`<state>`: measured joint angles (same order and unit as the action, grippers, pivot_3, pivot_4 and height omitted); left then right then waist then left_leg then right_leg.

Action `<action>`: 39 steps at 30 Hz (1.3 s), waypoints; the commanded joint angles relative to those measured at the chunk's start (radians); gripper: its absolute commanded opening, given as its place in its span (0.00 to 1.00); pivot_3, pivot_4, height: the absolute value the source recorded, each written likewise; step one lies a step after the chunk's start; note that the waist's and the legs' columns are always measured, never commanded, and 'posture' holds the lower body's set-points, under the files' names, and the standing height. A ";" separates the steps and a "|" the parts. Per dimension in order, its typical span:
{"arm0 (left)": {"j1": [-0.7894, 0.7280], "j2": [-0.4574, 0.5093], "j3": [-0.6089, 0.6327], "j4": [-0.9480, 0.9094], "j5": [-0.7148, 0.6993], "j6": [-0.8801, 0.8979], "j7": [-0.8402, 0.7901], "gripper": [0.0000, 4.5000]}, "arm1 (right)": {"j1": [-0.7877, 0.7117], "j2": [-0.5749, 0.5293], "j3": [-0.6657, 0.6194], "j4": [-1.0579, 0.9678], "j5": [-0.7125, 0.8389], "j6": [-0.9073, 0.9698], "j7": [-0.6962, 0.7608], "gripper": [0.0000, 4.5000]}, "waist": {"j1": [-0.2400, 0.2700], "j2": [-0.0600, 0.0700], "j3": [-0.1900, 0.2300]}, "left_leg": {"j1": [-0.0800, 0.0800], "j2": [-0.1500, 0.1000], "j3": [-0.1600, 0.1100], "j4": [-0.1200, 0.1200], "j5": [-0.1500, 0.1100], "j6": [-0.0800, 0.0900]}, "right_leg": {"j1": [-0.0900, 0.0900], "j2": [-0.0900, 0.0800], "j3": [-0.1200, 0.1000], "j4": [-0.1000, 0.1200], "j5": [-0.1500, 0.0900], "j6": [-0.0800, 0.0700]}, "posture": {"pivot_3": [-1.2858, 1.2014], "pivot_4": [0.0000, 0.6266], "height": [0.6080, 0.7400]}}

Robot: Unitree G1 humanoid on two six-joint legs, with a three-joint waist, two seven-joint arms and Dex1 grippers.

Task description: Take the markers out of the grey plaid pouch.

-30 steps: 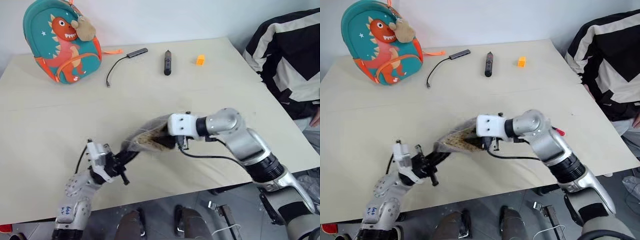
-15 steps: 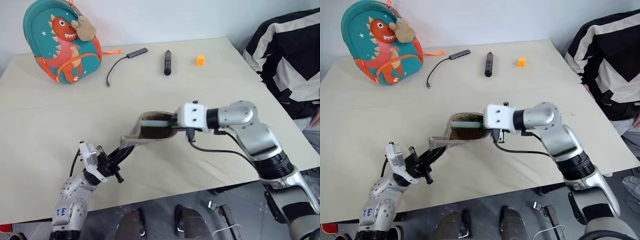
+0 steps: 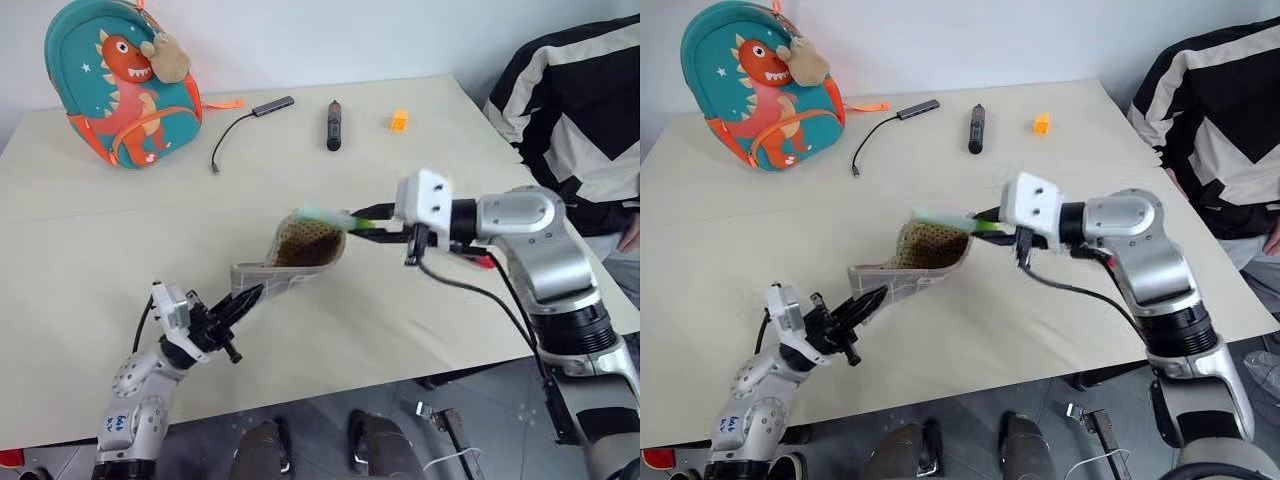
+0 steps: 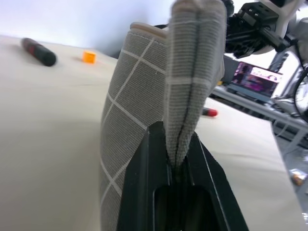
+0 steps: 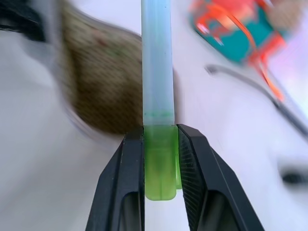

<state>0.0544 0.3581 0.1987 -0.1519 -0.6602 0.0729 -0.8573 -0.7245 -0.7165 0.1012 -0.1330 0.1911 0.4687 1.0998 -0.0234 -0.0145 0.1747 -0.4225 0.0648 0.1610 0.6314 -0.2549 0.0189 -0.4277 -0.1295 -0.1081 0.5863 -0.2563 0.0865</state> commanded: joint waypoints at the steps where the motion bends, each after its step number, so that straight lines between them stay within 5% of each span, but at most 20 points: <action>1: 0.018 0.012 0.034 -0.047 0.005 -0.015 0.016 0.00 | 0.081 -0.067 -0.046 -0.060 0.034 0.164 -0.024 0.15 | 0.003 0.000 0.000 | 0.000 0.000 0.000 0.000 -0.001 0.000 | 0.000 0.000 0.000 -0.001 0.000 0.000 | 0.52 0.24 1.00; 9: 0.019 0.017 0.035 -0.043 0.011 -0.023 0.013 0.00 | 0.308 -0.200 -0.088 -0.147 0.005 0.384 -0.138 0.15 | -0.002 0.000 0.000 | 0.000 0.000 0.003 0.000 -0.002 0.002 | 0.000 -0.001 0.001 -0.002 0.000 0.001 | 0.52 0.24 1.00; 14: 0.002 0.012 0.035 -0.032 -0.010 0.005 0.020 0.00 | 0.355 -0.158 -0.116 -0.107 0.028 0.399 -0.197 0.15 | -0.004 0.000 0.000 | 0.001 0.000 0.004 0.001 -0.002 0.002 | 0.000 0.001 0.000 -0.003 0.000 -0.001 | 0.52 0.24 1.00; 25: -0.004 0.003 0.094 -0.030 -0.069 0.091 0.084 0.00 | 0.260 -0.079 -0.100 -0.056 0.044 0.274 -0.245 0.91 | -0.004 0.000 0.000 | 0.000 0.000 0.007 0.001 -0.002 0.003 | -0.001 0.002 0.001 -0.003 0.002 0.003 | 0.52 0.24 1.00; 32: -0.005 -0.044 0.267 -0.003 -0.354 0.320 0.333 0.00 | 0.221 0.032 -0.151 -0.050 0.106 0.098 -0.245 0.91 | -0.004 0.000 0.000 | 0.001 0.001 0.006 0.001 -0.001 0.003 | -0.001 0.004 0.001 -0.001 0.002 0.004 | 0.52 0.24 1.00; 39: 0.030 -0.052 0.371 0.029 -0.461 0.425 0.468 0.00 | 0.290 0.052 -0.102 -0.072 0.100 0.000 -0.240 0.91 | -0.002 -0.001 0.000 | 0.001 -0.001 0.006 0.004 -0.002 0.005 | 0.001 0.003 0.001 0.000 0.003 0.005 | 0.52 0.24 1.00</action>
<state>0.0739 0.3086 0.5451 -0.1226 -1.0861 0.4835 -0.4084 -0.4312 -0.6686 -0.0012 -0.1673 0.2864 0.4970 0.8614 -0.0258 -0.0153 0.1746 -0.4218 0.0631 0.1676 0.6357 -0.2573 0.0239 -0.4270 -0.1266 -0.1070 0.5862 -0.2530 0.0923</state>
